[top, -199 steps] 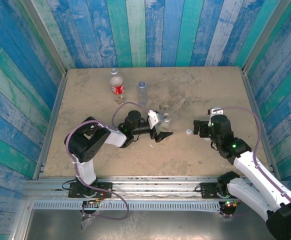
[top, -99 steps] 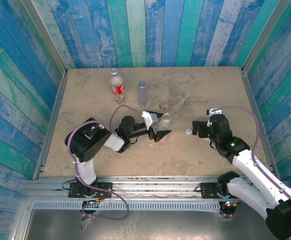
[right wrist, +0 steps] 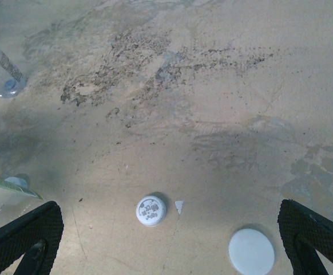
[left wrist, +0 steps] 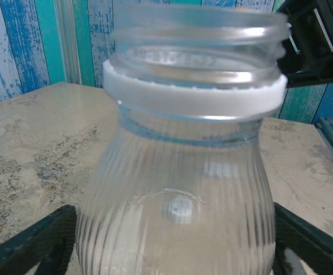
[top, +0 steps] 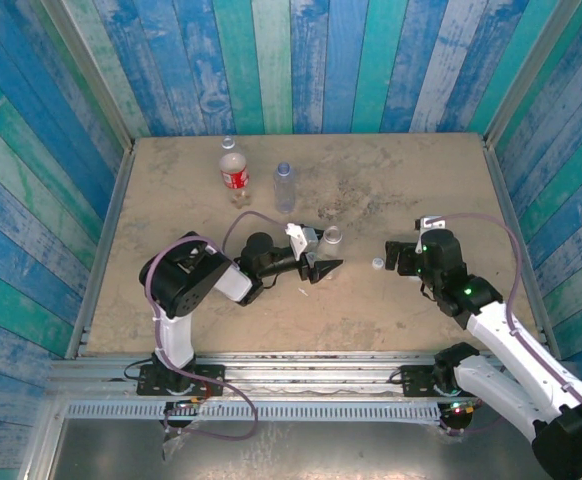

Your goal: Screw on the bottle caps

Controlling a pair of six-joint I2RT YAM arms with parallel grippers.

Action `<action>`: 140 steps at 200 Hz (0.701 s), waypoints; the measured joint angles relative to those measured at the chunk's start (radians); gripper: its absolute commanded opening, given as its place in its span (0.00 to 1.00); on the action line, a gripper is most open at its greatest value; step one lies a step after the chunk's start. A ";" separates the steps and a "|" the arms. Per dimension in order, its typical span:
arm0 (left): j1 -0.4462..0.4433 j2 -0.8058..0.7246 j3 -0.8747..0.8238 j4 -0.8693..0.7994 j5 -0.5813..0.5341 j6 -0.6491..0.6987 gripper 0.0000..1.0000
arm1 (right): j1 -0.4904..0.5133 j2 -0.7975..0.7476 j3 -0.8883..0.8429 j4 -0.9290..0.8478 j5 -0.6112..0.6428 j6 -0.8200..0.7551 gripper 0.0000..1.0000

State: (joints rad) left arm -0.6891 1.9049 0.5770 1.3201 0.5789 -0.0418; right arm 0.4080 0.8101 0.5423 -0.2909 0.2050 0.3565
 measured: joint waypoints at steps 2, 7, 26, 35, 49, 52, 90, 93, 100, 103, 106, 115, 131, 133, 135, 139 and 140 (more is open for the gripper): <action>0.000 0.000 0.000 0.000 0.000 0.000 0.77 | 0.000 0.000 0.000 0.000 0.000 0.000 1.00; 0.000 0.000 0.000 0.002 0.001 0.000 0.75 | 0.000 -0.002 0.000 -0.001 0.000 0.001 1.00; 0.000 0.000 0.001 0.003 0.004 0.000 0.69 | 0.000 -0.008 0.000 -0.002 0.002 0.003 1.00; 0.000 0.000 0.002 0.002 0.006 0.001 0.65 | 0.000 -0.011 0.000 -0.003 0.008 0.004 1.00; 0.000 0.000 0.002 0.002 0.008 0.000 0.62 | 0.000 -0.015 0.000 -0.010 0.024 0.008 1.00; 0.000 0.000 0.002 0.002 0.008 0.001 0.62 | 0.000 -0.016 0.000 -0.012 0.028 0.009 1.00; 0.000 0.000 0.002 -0.002 0.027 0.002 0.62 | -0.011 0.010 0.000 -0.018 0.065 0.009 1.00; 0.000 0.000 0.002 -0.002 0.028 0.002 0.62 | -0.013 0.015 0.000 -0.019 0.065 0.009 1.00; 0.000 0.000 0.003 -0.003 0.030 0.003 0.63 | -0.019 0.029 0.000 -0.023 0.062 0.008 0.99; 0.000 0.000 0.003 -0.004 0.031 0.005 0.63 | -0.023 0.037 0.000 -0.024 0.059 0.009 0.99; 0.000 0.000 0.003 -0.004 0.033 0.005 0.63 | -0.027 0.044 0.000 -0.026 0.057 0.009 0.97; 0.000 -0.001 0.003 -0.008 0.037 0.010 0.63 | -0.048 0.078 0.002 -0.037 0.047 0.015 0.95; 0.000 -0.002 0.004 -0.012 0.045 0.019 0.63 | -0.084 0.138 0.008 -0.053 0.024 0.031 0.87; 0.000 -0.002 0.004 -0.012 0.045 0.020 0.63 | -0.090 0.149 0.010 -0.058 0.022 0.036 0.87; 0.000 -0.002 0.004 -0.012 0.045 0.020 0.63 | -0.095 0.156 0.011 -0.061 0.018 0.040 0.86; 0.000 -0.002 0.004 -0.013 0.047 0.023 0.63 | -0.108 0.177 0.013 -0.066 0.014 0.048 0.84; 0.000 -0.002 0.004 -0.013 0.048 0.023 0.63 | -0.109 0.180 0.013 -0.068 0.013 0.048 0.84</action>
State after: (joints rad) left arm -0.6891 1.9030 0.5808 1.3071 0.6266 -0.0189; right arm 0.2985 0.9901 0.5552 -0.3584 0.2176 0.4042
